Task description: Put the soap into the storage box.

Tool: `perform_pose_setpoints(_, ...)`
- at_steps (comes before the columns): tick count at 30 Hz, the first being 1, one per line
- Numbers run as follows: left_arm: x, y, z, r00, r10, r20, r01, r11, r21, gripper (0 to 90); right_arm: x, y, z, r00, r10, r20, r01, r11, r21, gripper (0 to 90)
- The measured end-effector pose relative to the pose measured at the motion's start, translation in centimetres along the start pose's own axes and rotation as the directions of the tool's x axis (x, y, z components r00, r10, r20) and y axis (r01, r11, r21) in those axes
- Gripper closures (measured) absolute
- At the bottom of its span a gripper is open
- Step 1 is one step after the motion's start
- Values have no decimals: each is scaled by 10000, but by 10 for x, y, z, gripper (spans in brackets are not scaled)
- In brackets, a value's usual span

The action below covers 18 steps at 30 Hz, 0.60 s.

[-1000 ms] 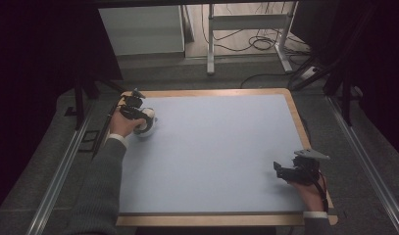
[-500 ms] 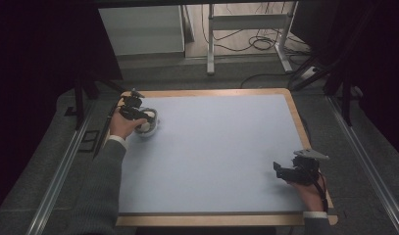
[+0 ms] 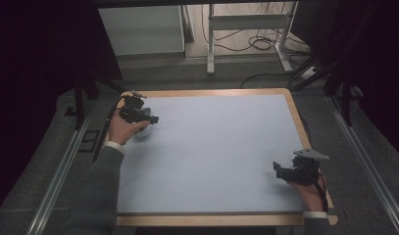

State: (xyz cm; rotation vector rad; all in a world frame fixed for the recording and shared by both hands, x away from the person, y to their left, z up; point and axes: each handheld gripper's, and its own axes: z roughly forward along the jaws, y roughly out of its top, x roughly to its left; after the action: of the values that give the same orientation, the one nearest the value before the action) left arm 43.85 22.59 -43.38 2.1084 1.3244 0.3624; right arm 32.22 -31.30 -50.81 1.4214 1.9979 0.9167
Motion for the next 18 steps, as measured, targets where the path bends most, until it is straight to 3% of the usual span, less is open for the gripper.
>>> perform_pose_setpoints(6,-18,-15,-8,9970,536,553,-527,9985,-172,294,2,0,0,10000,-48,-17,48,10000,-21,57)
perform_pose_setpoints(7,-23,-22,-7,9948,780,663,-777,9970,-72,291,2,1,0,10000,-75,-24,75,10000,-36,57)
perform_pose_setpoints(11,-29,-33,-2,9911,1071,793,-1085,9940,125,290,2,1,0,10000,-87,-30,87,10000,-35,57)
perform_pose_setpoints(18,-47,-60,7,9863,1261,1068,-1287,9915,176,268,4,1,1,9998,-158,-73,158,9999,-51,57)
